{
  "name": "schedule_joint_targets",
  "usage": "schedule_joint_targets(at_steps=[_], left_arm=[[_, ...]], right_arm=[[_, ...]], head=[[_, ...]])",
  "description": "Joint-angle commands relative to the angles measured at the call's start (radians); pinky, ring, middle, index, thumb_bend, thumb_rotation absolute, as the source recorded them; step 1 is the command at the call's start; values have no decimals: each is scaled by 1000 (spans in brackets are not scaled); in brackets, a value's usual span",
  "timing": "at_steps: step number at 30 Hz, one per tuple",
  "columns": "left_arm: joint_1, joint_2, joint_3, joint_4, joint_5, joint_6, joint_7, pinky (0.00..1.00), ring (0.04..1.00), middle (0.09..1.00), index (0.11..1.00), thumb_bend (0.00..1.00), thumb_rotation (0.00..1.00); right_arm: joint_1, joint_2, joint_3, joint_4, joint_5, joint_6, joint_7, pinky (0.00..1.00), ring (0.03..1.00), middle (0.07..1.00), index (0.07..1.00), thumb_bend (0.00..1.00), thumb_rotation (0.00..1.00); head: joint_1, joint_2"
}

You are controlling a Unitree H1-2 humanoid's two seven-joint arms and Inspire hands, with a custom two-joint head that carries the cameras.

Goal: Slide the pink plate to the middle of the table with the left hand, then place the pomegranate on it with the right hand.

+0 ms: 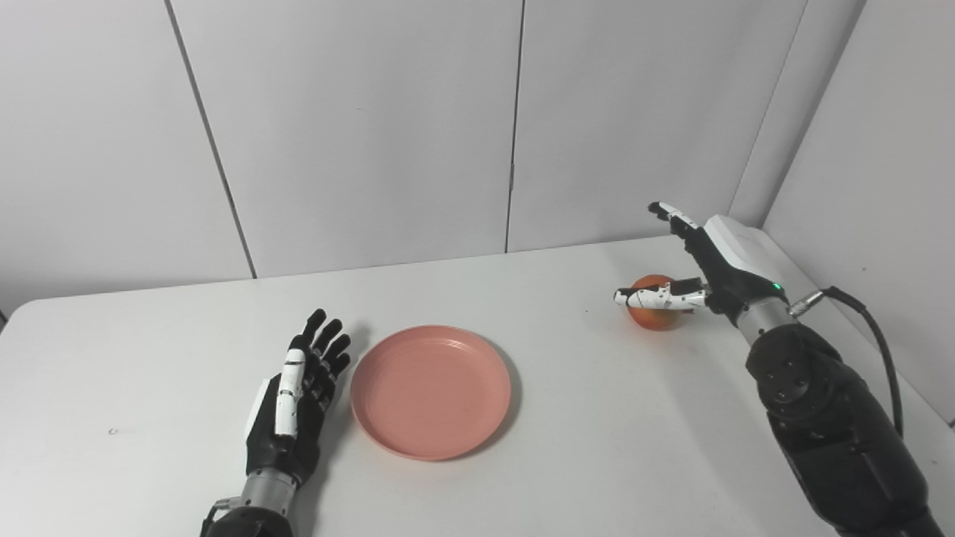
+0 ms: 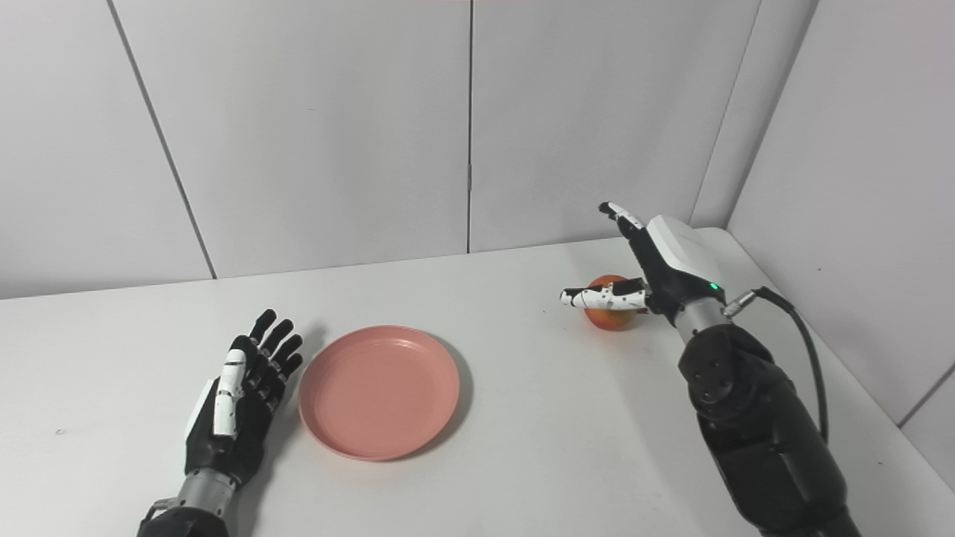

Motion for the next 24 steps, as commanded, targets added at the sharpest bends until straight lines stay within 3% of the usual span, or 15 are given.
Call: schedule_joint_targets(at_steps=[1,18,24], left_arm=[[38,17,10,22,-1,22,-1,964,942,951,942,353,1000],[38,26,15,13,-24,40,-6,962,938,950,942,356,1000],[40,29,15,11,-22,40,-8,959,937,948,941,356,1000]], right_arm=[[-60,-33,-7,2,3,3,-1,795,881,907,903,1000,418],[-127,-55,27,135,34,-5,26,844,901,911,894,1000,320],[-145,-67,46,185,30,-2,29,846,906,917,899,1000,326]], head=[[-1,3],[-6,17],[-6,21]])
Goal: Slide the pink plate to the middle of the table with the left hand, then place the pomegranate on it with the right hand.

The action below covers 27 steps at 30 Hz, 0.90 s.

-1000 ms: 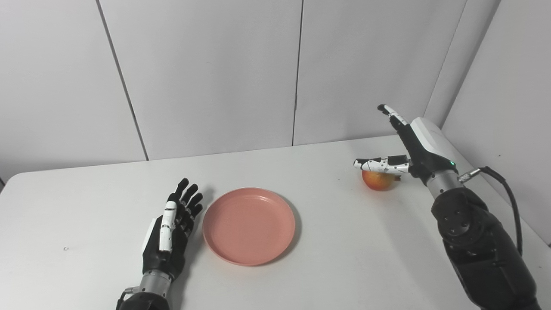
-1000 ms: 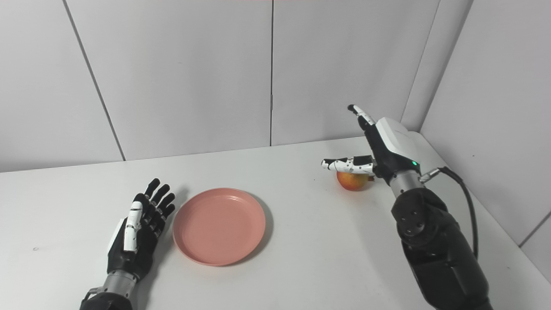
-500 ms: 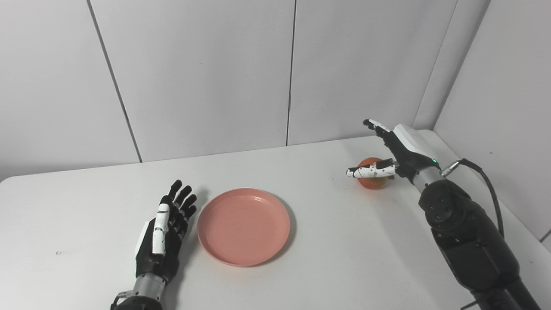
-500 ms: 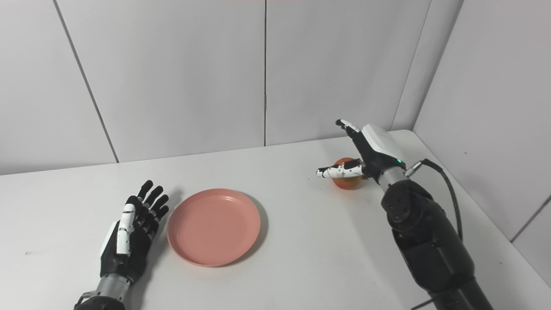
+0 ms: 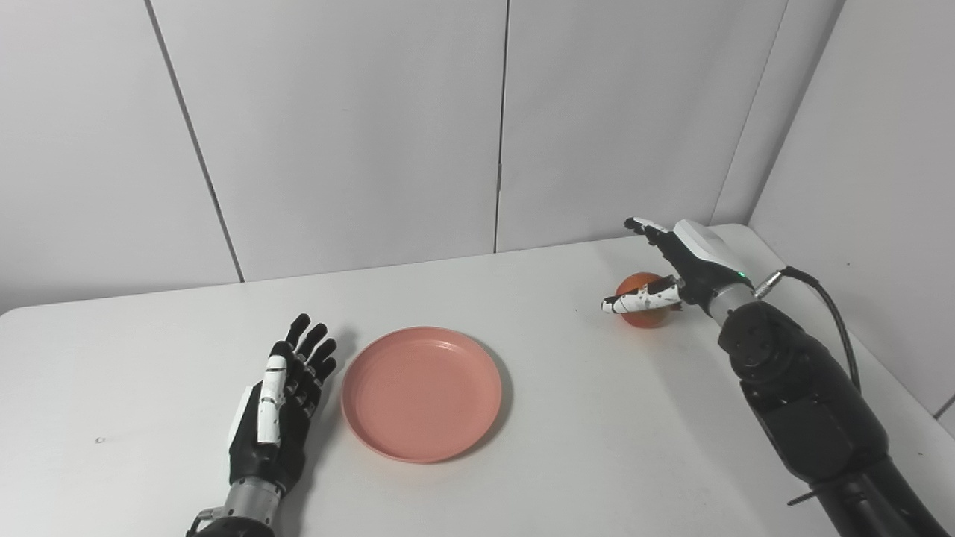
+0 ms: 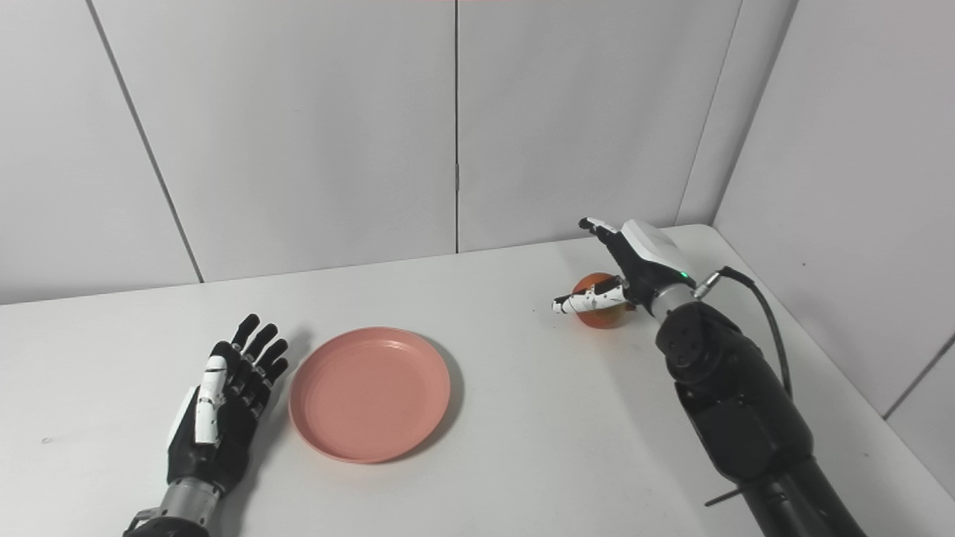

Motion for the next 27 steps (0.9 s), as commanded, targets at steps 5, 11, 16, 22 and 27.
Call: schedule_joint_targets(at_steps=[5,11,16,22,27], left_arm=[[34,18,11,21,0,31,1,960,936,946,938,359,1000],[34,18,12,18,1,36,3,964,940,950,942,363,1000],[35,17,12,13,0,41,3,964,936,945,937,366,1000],[35,15,10,14,4,37,4,965,939,947,941,358,1000],[36,15,8,11,8,38,5,962,935,944,940,358,1000]], right_arm=[[-63,-45,1,30,-3,-1,-11,853,916,926,903,1000,324],[-74,-44,3,79,10,6,-8,859,914,922,902,1000,304],[-80,-44,9,113,20,2,-8,858,908,918,907,1000,299],[-91,-51,21,148,22,-4,-16,847,896,910,900,1000,301],[-90,-48,19,173,36,-5,-22,837,888,904,899,1000,292]], head=[[1,3],[1,5],[-1,6],[-1,5],[0,6]])
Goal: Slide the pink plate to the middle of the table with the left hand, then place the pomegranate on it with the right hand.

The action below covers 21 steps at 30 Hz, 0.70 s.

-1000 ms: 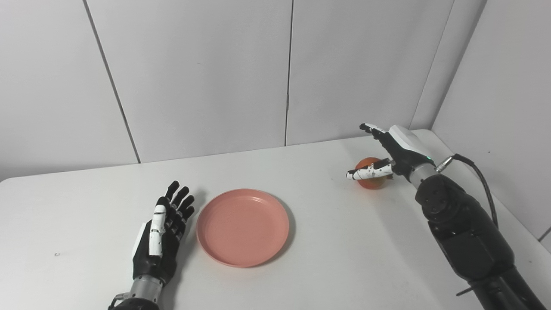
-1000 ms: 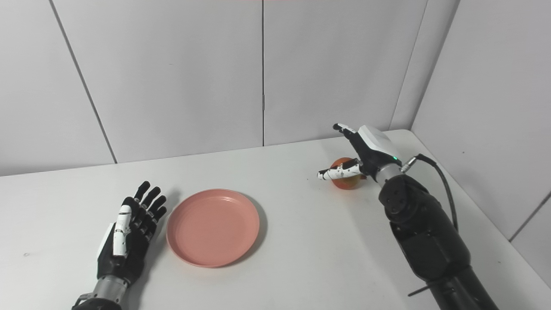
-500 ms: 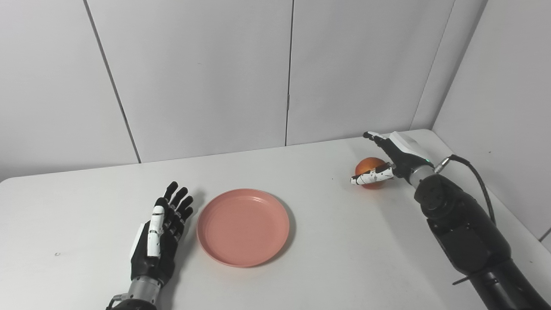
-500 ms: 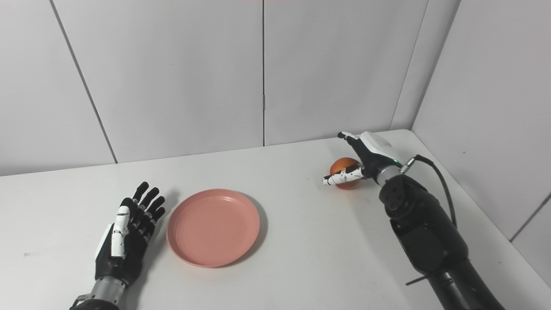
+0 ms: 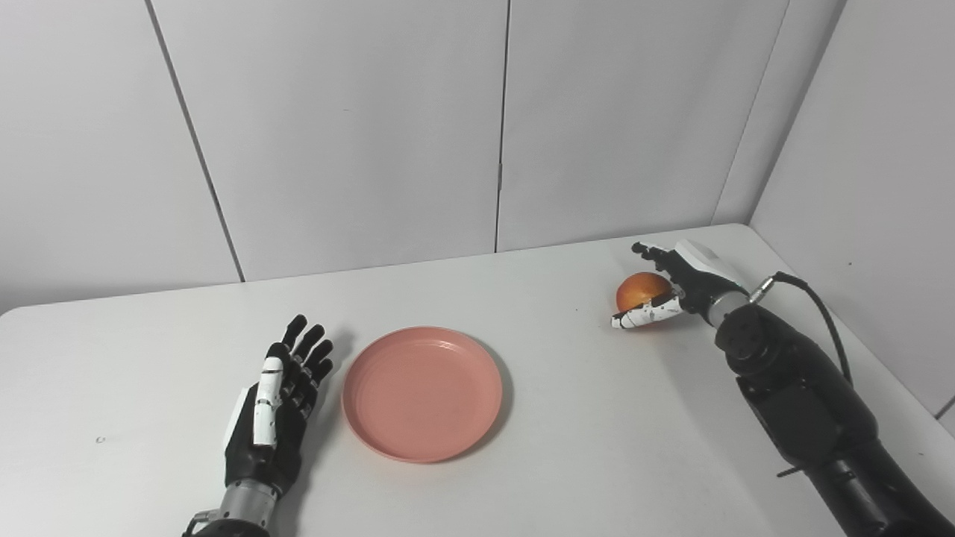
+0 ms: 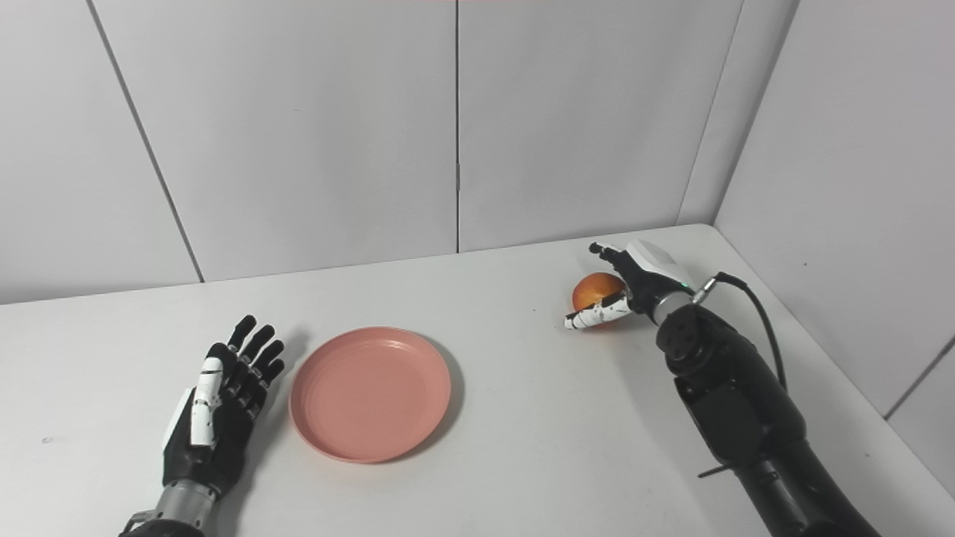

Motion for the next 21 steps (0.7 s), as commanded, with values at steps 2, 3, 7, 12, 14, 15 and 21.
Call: schedule_joint_targets(at_steps=[2,3,7,12,14,15,21], left_arm=[[31,11,4,20,6,32,5,963,936,945,940,357,1000],[31,11,4,20,6,31,5,964,937,946,941,357,1000],[31,12,4,19,3,34,3,967,940,949,943,358,1000],[31,11,6,17,3,38,7,961,938,948,942,358,1000],[31,13,4,18,4,34,3,963,940,951,945,357,1000],[31,12,5,17,2,35,2,964,942,952,945,358,1000],[31,11,5,17,3,35,5,961,937,947,944,365,1000]], right_arm=[[-49,-29,-16,-10,12,-1,-19,835,885,902,900,1000,289],[-50,-29,-15,-3,15,-5,-22,824,880,899,899,1000,291],[-55,-33,-6,21,18,-21,-24,814,875,897,890,1000,298],[-70,-31,2,51,23,-12,-19,771,843,870,875,1000,285],[-75,-31,2,66,28,-18,-20,771,842,870,871,1000,276],[-75,-31,3,70,31,-22,-22,769,842,868,867,1000,273],[-75,-30,11,92,39,-65,-48,732,791,819,789,978,216]], head=[[0,2],[2,2],[3,2],[6,5],[7,5],[7,5],[8,7]])
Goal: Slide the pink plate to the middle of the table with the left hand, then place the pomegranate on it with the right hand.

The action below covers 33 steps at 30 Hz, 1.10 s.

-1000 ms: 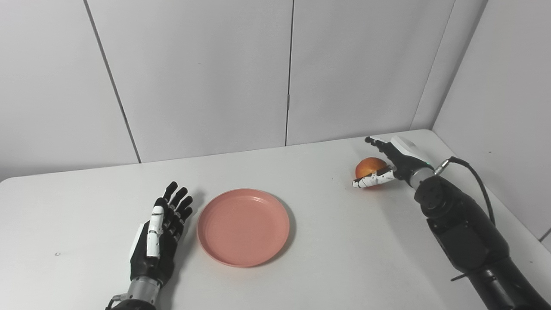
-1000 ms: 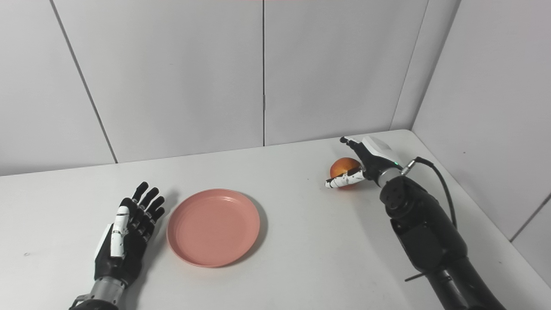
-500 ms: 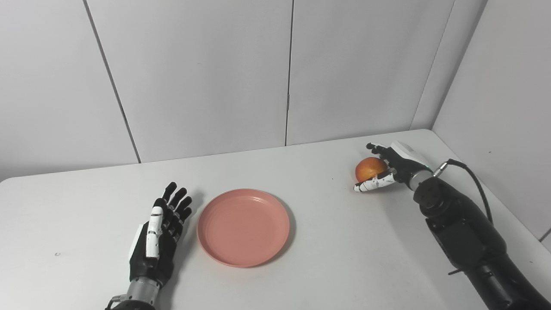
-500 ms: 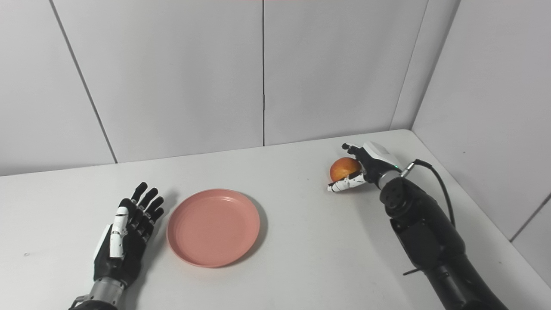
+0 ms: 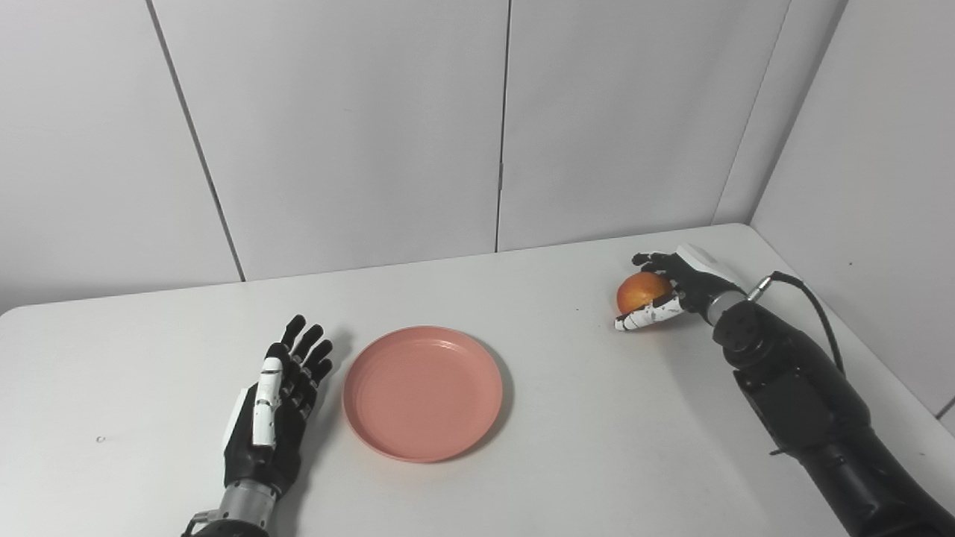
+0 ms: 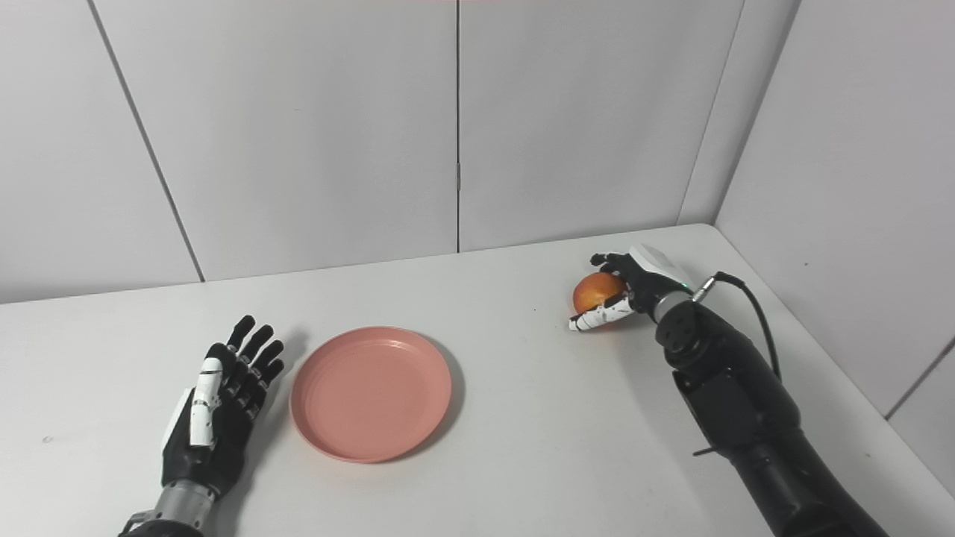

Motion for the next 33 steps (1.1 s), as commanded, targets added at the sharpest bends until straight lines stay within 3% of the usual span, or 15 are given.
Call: schedule_joint_targets(at_steps=[1,4,7,10,12,13,15,21,33], left_arm=[[29,9,5,20,3,34,6,959,936,945,941,364,1000],[30,10,4,17,1,37,3,960,937,946,941,364,1000],[31,11,3,15,1,37,1,964,941,950,947,365,1000],[32,10,3,14,5,37,6,958,938,948,946,367,1000],[32,10,3,15,6,37,6,957,938,948,946,368,1000],[32,9,2,15,6,36,7,954,936,945,942,369,1000],[32,9,3,17,5,34,5,953,935,944,940,370,1000],[31,9,3,19,6,34,5,955,937,948,943,376,1000],[31,5,-2,18,18,31,13,948,932,943,937,383,1000]], right_arm=[[-39,-28,-1,0,1,-53,-33,707,770,812,760,959,200],[-43,-28,12,26,0,-89,-53,622,697,756,713,918,179],[-55,-21,24,63,2,-100,-63,601,673,719,672,870,175],[-67,-14,35,106,5,-123,-79,538,568,606,601,793,157],[-72,-9,42,130,6,-135,-89,514,537,579,583,773,154],[-74,-7,45,136,6,-137,-92,470,495,544,527,623,147],[-73,-4,44,137,12,-137,-98,430,458,517,498,546,142],[-60,-4,19,109,48,-156,-122,402,440,506,488,514,138],[-15,3,-50,-135,88,-85,-104,403,450,502,488,512,138]], head=[[0,1],[0,2],[3,3],[5,3],[5,3],[5,3],[5,3],[9,2],[28,2]])
